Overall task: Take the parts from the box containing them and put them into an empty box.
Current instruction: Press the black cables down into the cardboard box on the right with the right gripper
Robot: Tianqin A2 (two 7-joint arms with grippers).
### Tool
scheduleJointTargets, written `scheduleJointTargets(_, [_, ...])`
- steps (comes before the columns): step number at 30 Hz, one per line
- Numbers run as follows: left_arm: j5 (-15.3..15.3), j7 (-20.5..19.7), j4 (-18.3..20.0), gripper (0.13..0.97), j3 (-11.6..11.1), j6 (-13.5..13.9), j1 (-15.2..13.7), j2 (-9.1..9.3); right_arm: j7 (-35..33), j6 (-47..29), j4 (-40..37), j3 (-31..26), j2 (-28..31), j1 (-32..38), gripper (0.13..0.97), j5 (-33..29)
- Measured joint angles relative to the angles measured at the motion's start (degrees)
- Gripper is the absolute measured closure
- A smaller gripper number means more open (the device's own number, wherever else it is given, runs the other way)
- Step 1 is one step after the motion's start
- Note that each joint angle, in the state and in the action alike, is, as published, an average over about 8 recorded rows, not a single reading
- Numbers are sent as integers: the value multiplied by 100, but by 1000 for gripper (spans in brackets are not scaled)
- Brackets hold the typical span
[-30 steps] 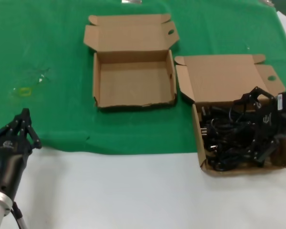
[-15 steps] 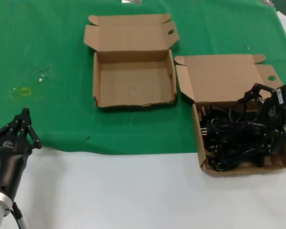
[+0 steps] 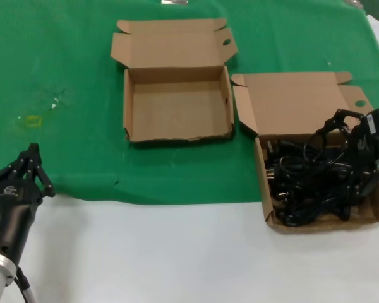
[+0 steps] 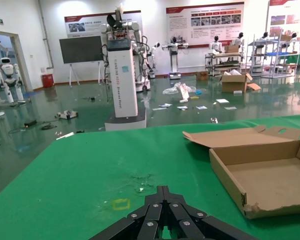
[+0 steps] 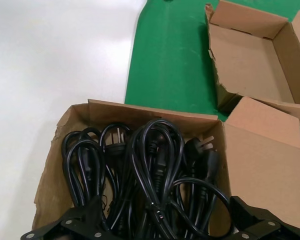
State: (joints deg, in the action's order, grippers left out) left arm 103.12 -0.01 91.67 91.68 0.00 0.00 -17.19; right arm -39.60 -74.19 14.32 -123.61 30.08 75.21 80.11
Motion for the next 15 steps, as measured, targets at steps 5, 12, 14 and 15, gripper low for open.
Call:
scheduleJointTargets(5, [0, 0, 0, 953, 0, 0, 0, 0, 13, -12, 19, 44, 15, -4, 184, -34])
scheduleJointTargets(12, [0, 0, 0, 953, 0, 0, 0, 0, 188, -52, 339, 108, 144, -192, 283, -45])
scheduleJointTargets(14, [0, 0, 0, 953, 0, 0, 0, 0, 231, -56, 414, 124, 175, -243, 306, -47])
scheduleJointTargets(15, [0, 0, 0, 953, 0, 0, 0, 0, 248, -55, 442, 132, 187, -264, 329, -48])
